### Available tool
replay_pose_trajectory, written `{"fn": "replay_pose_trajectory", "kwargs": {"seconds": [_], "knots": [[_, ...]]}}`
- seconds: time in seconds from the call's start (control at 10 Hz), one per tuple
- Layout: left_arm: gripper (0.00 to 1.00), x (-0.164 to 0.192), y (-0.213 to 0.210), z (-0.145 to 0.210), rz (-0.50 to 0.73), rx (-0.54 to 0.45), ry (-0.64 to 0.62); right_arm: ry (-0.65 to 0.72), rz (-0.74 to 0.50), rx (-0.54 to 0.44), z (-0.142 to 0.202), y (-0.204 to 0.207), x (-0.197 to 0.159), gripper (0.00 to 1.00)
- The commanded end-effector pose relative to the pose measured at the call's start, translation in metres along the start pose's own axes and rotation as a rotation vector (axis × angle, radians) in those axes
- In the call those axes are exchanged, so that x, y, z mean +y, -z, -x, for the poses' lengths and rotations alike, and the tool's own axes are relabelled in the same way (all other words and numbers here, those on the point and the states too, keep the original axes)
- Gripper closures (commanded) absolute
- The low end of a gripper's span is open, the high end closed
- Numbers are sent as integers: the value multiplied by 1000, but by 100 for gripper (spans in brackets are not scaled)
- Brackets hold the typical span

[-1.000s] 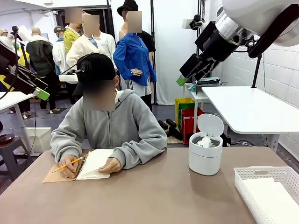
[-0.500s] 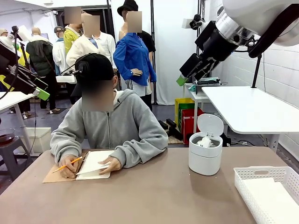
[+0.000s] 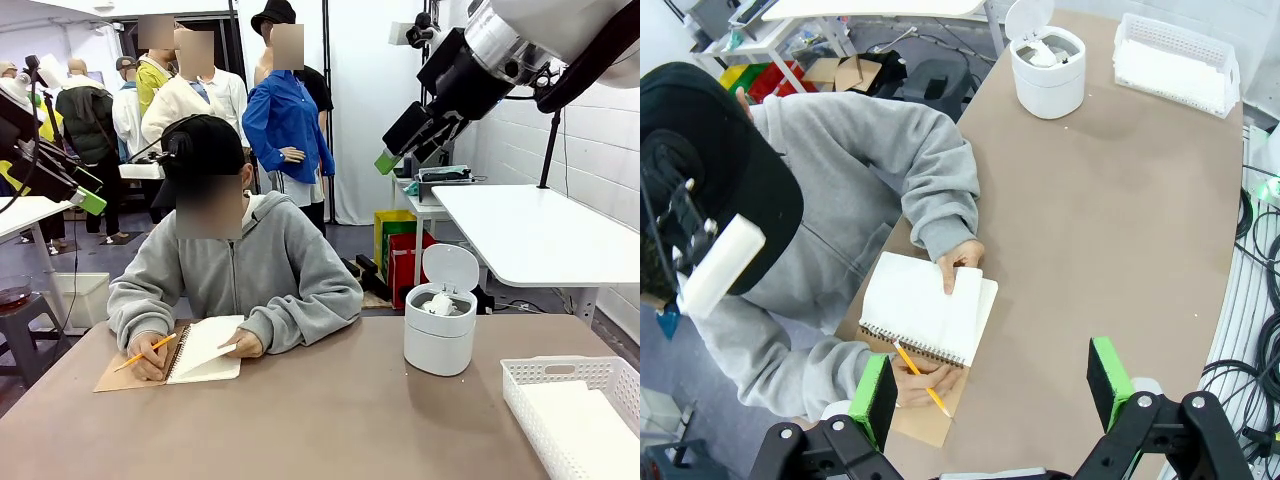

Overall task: Sort the paper based on its condition.
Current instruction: If a person hands you a paper, place it in the Organizing basket , and if it's crumpled, put it in the Trash can.

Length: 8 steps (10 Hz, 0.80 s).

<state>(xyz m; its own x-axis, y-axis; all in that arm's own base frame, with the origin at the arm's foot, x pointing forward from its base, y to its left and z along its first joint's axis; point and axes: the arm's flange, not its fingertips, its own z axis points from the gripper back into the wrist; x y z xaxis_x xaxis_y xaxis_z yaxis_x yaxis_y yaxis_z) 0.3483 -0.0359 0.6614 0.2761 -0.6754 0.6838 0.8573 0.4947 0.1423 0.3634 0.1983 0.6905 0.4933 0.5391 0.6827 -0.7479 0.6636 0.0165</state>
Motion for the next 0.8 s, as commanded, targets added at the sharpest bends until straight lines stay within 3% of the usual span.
{"fn": "replay_pose_trajectory", "kwargs": {"seconds": [0.0,0.7], "knots": [[0,1,-1,3,13,-11,10,-6,-32,-28,4,5,3,0],[0,1,-1,3,13,-11,10,-6,-43,-53,3,6,6,0]]}}
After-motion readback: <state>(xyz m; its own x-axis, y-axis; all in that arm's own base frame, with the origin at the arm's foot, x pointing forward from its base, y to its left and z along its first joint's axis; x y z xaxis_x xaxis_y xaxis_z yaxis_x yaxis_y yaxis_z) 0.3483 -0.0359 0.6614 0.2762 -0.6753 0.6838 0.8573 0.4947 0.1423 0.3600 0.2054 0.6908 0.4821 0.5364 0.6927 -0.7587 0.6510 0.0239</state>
